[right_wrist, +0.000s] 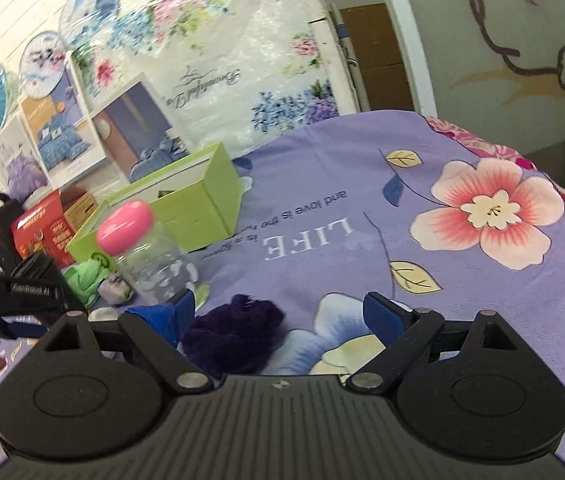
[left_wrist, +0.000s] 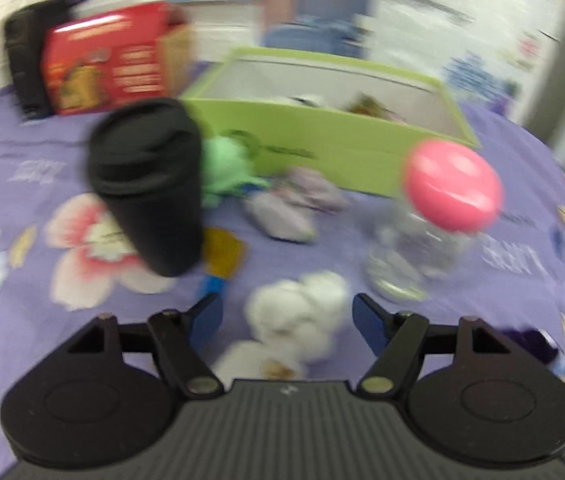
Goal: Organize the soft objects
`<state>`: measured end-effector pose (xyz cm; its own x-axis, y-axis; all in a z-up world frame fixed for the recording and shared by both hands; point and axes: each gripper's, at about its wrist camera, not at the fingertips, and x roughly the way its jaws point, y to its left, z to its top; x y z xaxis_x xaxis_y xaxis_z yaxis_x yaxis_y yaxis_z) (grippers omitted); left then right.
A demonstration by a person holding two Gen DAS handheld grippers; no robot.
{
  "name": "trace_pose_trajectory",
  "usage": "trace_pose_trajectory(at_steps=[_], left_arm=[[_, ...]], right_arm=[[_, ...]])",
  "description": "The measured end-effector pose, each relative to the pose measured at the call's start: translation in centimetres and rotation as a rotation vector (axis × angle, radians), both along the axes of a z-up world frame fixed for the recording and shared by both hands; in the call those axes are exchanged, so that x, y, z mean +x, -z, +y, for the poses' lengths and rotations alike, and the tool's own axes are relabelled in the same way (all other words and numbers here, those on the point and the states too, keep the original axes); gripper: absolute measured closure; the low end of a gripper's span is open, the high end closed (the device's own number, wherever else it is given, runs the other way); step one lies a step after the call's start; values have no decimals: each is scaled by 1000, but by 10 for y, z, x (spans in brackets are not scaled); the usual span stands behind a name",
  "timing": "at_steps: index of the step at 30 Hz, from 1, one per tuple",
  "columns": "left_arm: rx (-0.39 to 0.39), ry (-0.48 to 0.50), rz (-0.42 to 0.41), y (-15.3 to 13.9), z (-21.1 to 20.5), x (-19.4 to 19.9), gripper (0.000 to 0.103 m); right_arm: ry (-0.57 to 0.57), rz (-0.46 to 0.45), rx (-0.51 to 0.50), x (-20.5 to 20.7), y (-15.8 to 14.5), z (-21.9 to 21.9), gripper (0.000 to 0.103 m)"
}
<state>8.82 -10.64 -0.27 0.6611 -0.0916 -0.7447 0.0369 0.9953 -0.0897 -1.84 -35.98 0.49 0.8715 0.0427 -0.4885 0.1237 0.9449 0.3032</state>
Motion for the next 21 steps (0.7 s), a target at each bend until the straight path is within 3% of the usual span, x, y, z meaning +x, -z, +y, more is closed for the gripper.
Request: trace_pose_trajectory(at_steps=[2, 8, 13, 15, 21], left_arm=[[23, 89, 3, 7, -10, 0, 30], [-30, 261, -2, 17, 1, 1, 30], [36, 209, 6, 25, 6, 8, 30], [9, 169, 4, 25, 14, 10, 30], [-37, 187, 57, 34, 19, 24, 30]], right_arm=[[-9, 17, 14, 5, 4, -3, 25], [-97, 83, -26, 14, 13, 6, 25], [-128, 143, -52, 24, 22, 17, 25], [-139, 151, -54, 28, 23, 22, 25], [-168, 167, -74, 43, 24, 32, 25]])
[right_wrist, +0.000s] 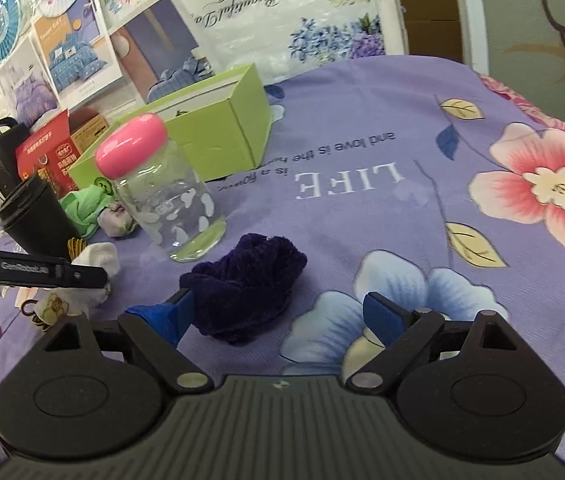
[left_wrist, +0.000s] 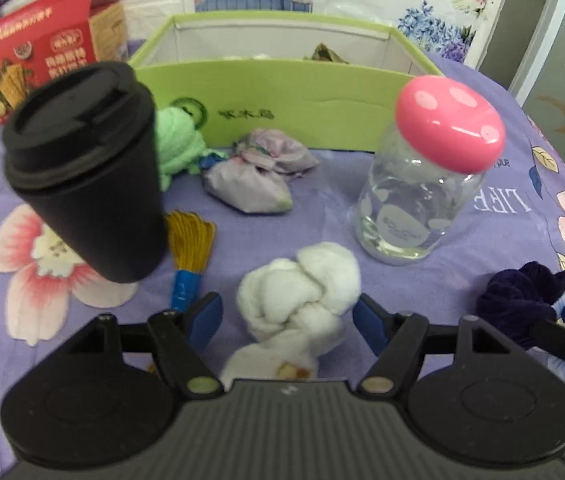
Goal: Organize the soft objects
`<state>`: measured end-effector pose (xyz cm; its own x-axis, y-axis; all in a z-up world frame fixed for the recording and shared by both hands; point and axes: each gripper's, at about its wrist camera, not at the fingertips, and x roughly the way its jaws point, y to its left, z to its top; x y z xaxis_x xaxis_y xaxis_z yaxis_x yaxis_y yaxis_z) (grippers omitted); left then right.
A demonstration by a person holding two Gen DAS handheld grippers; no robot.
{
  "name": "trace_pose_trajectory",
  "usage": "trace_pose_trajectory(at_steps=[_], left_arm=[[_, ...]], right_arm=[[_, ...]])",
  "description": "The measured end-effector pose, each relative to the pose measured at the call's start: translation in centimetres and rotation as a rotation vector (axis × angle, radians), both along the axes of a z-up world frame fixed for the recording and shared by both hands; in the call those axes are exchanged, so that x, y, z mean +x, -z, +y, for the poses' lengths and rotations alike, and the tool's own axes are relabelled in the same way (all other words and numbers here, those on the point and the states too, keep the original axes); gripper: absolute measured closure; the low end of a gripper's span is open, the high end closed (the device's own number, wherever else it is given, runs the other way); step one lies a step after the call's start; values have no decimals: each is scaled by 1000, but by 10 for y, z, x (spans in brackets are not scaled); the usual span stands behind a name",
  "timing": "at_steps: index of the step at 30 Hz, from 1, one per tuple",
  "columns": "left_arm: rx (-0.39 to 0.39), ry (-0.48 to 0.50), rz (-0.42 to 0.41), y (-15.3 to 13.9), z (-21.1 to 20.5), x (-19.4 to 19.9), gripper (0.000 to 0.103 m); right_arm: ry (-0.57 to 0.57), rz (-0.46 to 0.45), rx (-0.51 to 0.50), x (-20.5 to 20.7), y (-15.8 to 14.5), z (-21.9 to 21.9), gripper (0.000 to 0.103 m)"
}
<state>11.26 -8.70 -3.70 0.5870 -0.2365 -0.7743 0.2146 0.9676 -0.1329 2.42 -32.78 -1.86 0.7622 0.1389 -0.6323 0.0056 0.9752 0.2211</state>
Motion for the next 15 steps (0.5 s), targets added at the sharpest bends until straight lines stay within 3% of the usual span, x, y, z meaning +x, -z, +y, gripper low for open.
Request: trace_pose_trajectory(at_steps=[8, 15], left_arm=[[22, -1, 42, 18, -4, 14, 30], [64, 18, 19, 19, -11, 15, 30]], right_arm=[[-70, -33, -7, 6, -13, 16, 25], [-36, 54, -33, 41, 19, 21, 25]])
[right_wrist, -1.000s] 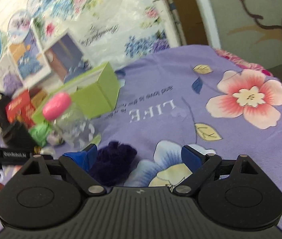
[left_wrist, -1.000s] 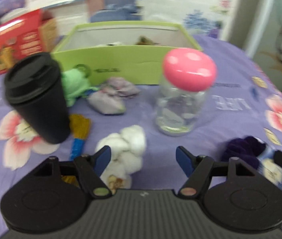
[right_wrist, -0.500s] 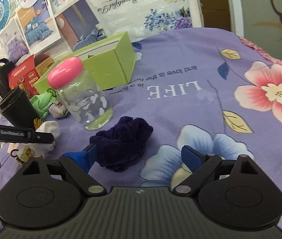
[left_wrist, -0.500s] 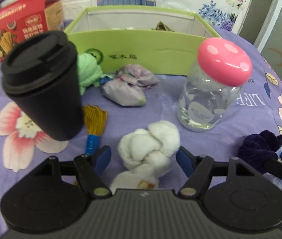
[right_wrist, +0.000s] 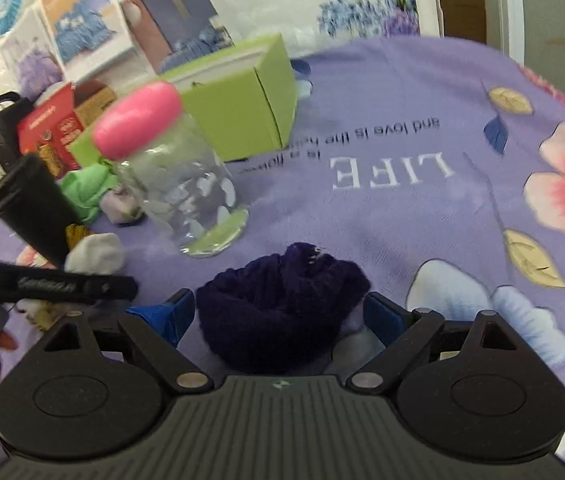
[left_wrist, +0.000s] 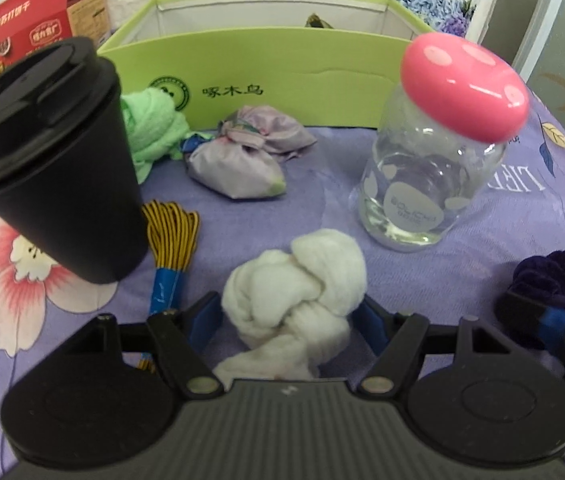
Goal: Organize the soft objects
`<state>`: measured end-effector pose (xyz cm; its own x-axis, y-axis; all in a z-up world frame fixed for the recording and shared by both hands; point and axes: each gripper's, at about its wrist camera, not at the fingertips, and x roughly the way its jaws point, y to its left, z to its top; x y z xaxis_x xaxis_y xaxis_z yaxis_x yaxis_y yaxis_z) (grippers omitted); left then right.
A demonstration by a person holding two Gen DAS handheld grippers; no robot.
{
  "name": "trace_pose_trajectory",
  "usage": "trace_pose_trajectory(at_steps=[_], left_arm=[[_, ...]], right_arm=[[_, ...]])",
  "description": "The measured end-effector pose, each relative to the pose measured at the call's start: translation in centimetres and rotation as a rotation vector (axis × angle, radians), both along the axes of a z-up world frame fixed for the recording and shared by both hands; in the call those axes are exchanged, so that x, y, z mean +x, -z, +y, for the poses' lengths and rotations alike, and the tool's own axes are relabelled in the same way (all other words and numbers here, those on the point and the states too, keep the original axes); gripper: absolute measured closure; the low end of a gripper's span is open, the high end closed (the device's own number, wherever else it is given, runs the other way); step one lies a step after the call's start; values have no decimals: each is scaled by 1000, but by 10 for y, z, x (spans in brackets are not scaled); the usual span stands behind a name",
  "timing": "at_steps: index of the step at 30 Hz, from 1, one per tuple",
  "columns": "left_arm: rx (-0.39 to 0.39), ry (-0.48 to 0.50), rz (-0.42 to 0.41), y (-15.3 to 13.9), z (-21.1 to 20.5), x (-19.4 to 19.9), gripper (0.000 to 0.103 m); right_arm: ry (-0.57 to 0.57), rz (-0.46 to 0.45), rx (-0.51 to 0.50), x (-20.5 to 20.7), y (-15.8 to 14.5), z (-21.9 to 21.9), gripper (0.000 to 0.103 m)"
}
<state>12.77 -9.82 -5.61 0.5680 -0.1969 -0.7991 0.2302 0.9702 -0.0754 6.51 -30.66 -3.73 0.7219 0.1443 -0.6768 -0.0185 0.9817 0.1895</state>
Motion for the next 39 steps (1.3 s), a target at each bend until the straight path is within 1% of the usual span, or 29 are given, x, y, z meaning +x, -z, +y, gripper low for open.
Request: trace_pose_trajectory(at_steps=[2, 5, 6, 7, 9, 10, 13, 15, 17, 19, 20, 21, 22, 25, 27, 32, 35, 37, 39], left_arm=[[9, 12, -9, 0, -1, -1, 30], [8, 43, -27, 0, 2, -4, 30], [11, 53, -31, 0, 2, -5, 33], [12, 58, -34, 0, 4, -5, 38], [-2, 67, -30, -2, 7, -6, 49], [-6, 76, -28, -3, 8, -6, 52], [6, 81, -36, -4, 9, -8, 54], [-5, 82, -39, -7, 12, -12, 56], [-48, 87, -40, -12, 17, -20, 57], [-89, 99, -73, -23, 25, -30, 57], [-92, 100, -91, -29, 27, -36, 57], [-86, 102, -102, -34, 29, -40, 57], [-87, 110, -110, -39, 31, -44, 57], [-107, 124, -118, -51, 36, -55, 57], [-96, 134, -122, -54, 33, -62, 57], [-88, 180, -86, -49, 24, -75, 57], [-93, 202, -63, -52, 27, -86, 57], [-86, 216, -63, -58, 34, -93, 57], [-88, 221, -63, -71, 46, -93, 57]], right_arm=[[3, -9, -65, 1, 3, 9, 24], [-32, -31, -210, -4, 11, 27, 24], [-25, -28, -212, -4, 11, 27, 23], [-17, -21, -193, -3, 10, 24, 23], [-3, -20, -167, -2, 9, 18, 23], [-1, -23, -172, -2, 10, 18, 23], [0, -31, -213, -2, 12, 25, 22], [0, -38, -206, -3, 12, 24, 22], [0, -51, -203, -5, 12, 24, 26], [6, -72, -199, -9, 11, 24, 34], [10, -85, -192, -12, 10, 23, 45], [13, -95, -177, -15, 9, 22, 50], [18, -104, -164, -19, 8, 21, 52], [30, -135, -151, -33, 1, 21, 53], [27, -153, -150, -44, -7, 23, 53], [36, -223, -169, -72, -34, 29, 53], [45, -267, -173, -83, -50, 31, 53], [36, -288, -174, -87, -60, 34, 53], [18, -307, -176, -84, -72, 36, 53]])
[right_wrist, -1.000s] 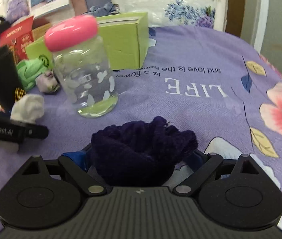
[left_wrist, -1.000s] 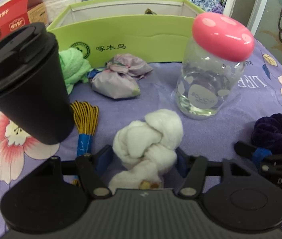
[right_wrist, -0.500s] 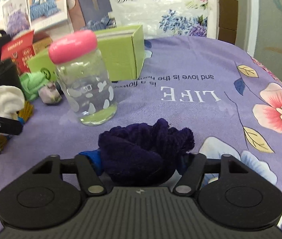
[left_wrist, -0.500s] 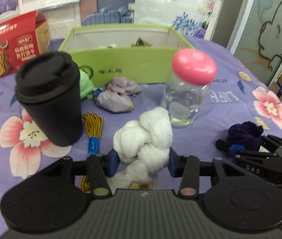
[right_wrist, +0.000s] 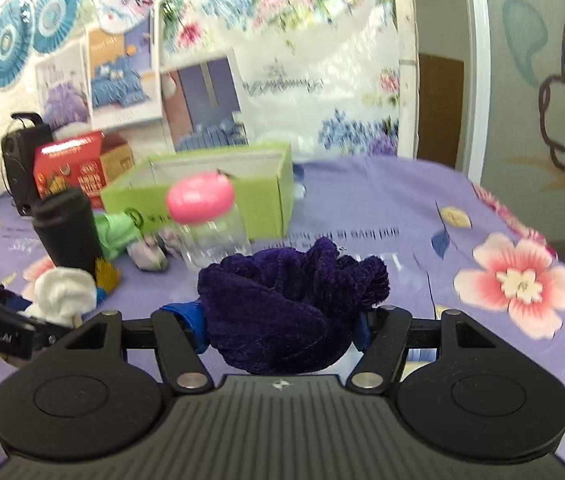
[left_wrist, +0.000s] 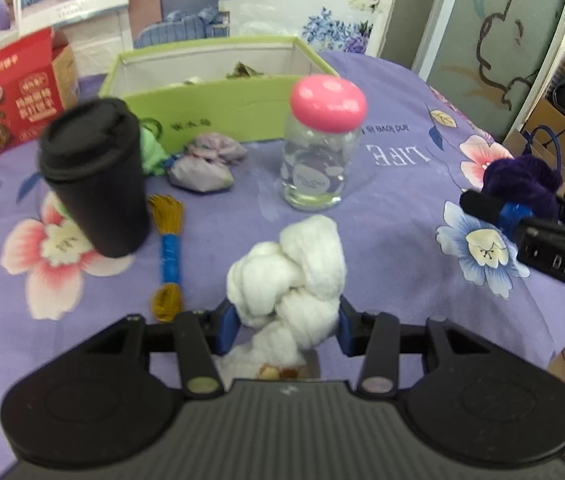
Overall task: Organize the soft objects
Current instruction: 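Carry the scrunchie and sock into the green box and open both tools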
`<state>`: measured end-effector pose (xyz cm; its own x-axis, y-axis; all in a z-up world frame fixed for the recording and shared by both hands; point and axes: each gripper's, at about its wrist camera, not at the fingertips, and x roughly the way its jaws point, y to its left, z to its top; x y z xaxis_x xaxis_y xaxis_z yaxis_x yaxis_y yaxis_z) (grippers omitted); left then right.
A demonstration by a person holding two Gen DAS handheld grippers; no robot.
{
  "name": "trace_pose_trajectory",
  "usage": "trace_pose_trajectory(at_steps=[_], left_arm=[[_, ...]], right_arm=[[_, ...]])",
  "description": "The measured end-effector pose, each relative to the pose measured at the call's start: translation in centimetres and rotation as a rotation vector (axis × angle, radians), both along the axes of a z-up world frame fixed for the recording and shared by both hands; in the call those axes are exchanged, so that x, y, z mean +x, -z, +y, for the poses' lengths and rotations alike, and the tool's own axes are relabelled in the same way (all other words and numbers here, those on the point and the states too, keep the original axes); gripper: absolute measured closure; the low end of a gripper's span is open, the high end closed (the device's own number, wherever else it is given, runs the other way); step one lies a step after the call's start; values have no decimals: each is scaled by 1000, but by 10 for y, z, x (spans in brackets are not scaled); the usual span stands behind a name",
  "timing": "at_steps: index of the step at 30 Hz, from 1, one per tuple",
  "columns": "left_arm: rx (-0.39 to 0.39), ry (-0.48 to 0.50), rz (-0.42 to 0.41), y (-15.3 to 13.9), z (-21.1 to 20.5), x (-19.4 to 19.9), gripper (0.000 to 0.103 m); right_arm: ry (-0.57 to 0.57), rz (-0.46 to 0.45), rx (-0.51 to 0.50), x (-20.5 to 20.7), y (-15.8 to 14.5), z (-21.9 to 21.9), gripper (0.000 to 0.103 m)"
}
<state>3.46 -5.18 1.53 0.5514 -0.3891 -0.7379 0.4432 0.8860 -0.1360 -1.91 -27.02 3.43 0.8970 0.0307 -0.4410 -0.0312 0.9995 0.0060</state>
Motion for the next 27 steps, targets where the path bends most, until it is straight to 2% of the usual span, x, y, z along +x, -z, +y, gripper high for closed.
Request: trace_pose_trajectory(at_steps=[6, 11, 15, 20, 27], left_arm=[[-14, -34, -42, -68, 47, 31, 57], [15, -87, -149, -133, 60, 92, 57], [26, -98, -207, -163, 50, 152, 57], [69, -104, -194, -156, 24, 227, 57], [131, -84, -78, -94, -10, 300, 56]], right_arm=[[-95, -80, -43, 40, -47, 15, 53], [-171, -98, -47, 112, -85, 24, 53], [-215, -60, -46, 177, -105, 30, 53], [-244, 11, -109, 247, -98, 39, 53], [-283, 123, -103, 305, -53, 37, 51]])
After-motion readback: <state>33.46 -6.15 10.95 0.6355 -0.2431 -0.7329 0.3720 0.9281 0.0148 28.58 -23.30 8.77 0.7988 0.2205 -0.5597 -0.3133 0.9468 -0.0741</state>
